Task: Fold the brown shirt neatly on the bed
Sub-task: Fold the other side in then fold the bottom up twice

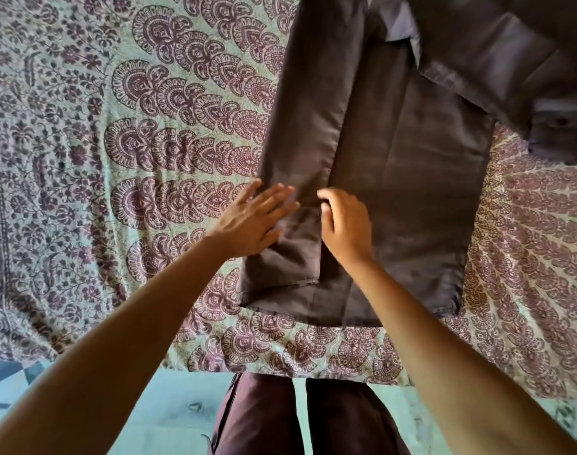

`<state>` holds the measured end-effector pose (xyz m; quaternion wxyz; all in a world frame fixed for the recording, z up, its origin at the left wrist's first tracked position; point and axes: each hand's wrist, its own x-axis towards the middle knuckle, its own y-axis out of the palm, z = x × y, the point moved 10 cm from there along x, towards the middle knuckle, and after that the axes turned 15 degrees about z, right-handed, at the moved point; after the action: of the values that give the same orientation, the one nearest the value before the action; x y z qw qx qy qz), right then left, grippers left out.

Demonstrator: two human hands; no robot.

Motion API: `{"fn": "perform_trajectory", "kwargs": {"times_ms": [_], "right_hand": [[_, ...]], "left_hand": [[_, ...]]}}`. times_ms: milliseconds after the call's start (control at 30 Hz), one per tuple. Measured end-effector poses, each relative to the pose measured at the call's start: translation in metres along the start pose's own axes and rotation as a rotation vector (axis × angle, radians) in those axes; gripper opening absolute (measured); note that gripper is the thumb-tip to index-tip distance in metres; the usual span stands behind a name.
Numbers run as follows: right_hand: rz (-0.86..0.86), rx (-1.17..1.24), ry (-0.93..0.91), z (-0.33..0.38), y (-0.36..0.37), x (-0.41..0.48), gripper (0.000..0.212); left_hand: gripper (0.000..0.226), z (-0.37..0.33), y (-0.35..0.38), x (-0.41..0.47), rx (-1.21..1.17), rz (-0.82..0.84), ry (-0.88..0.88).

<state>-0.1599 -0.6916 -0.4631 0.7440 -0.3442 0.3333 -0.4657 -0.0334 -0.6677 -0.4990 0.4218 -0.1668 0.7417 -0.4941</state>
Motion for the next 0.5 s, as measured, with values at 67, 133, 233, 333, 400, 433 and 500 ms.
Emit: {"fn": "perform_trajectory", "kwargs": {"times_ms": [67,133,233,333,400,433,500], "right_hand": [[0.168,-0.124,-0.070,0.006,0.016,0.039,0.044],[0.456,-0.306,-0.097,0.004,0.049,0.059,0.058],[0.516,-0.415,-0.120,-0.002,0.062,0.060,0.065],[0.517,-0.445,-0.129,-0.002,0.061,0.057,0.065],[0.502,-0.428,-0.139,-0.001,0.059,0.058,0.063],[0.498,-0.408,-0.142,0.000,0.057,0.059,0.061],[0.492,-0.374,-0.152,0.000,0.054,0.060,0.056]], "left_hand": [[0.056,-0.034,0.021,-0.007,0.048,0.035,0.157],[0.057,-0.074,0.060,-0.038,0.103,0.113,0.309],[0.060,-0.116,0.102,-0.094,0.140,0.158,0.458],[0.060,-0.130,0.097,-0.111,0.133,0.122,0.599],[0.058,-0.106,0.061,-0.084,0.099,0.030,0.508],[0.056,-0.084,0.040,-0.064,0.050,-0.035,0.398],[0.057,-0.028,0.010,-0.026,-0.038,-0.099,0.143]]}}
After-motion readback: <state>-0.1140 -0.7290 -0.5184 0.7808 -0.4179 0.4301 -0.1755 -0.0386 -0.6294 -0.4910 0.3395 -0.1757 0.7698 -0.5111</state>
